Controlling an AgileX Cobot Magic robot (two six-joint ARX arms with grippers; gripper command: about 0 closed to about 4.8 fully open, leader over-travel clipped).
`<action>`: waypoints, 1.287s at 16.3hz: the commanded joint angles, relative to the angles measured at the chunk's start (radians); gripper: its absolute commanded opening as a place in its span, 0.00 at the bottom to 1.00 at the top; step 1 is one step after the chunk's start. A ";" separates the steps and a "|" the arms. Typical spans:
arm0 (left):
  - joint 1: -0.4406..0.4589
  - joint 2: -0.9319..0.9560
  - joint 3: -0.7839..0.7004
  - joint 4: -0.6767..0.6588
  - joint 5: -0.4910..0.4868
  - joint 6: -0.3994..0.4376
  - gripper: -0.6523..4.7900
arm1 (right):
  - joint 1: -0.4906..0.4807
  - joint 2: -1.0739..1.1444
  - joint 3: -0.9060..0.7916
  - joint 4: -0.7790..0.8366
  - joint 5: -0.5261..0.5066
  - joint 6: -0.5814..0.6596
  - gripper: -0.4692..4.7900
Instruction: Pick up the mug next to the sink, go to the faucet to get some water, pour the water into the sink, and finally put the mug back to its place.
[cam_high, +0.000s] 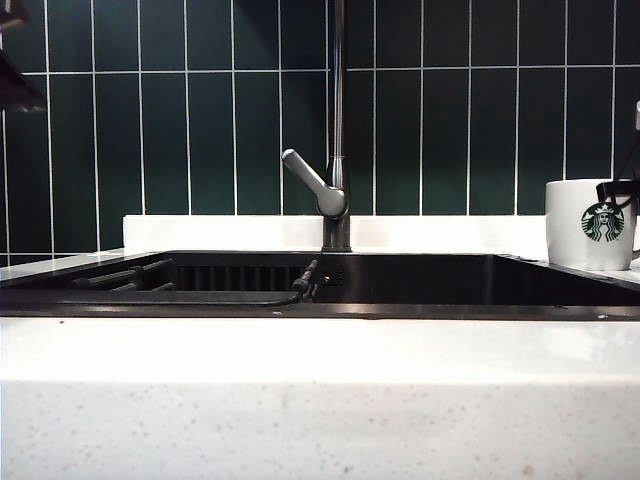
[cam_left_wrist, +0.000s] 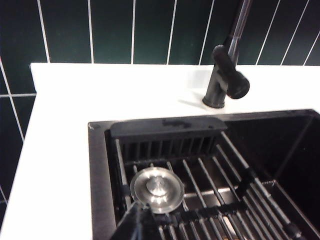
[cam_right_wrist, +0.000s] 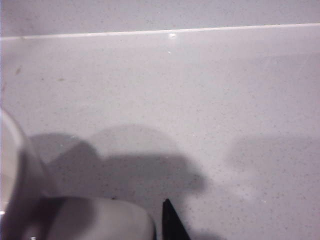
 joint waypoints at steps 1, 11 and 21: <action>0.000 -0.021 0.003 -0.014 0.001 -0.003 0.11 | 0.001 -0.042 0.003 -0.075 0.002 0.003 0.31; 0.000 -0.059 0.003 -0.120 0.072 -0.023 0.11 | 0.002 -0.283 0.003 -0.320 0.002 0.003 0.24; 0.000 -0.303 0.003 -0.348 0.099 -0.047 0.11 | 0.119 -0.660 -0.121 -0.400 -0.054 0.025 0.18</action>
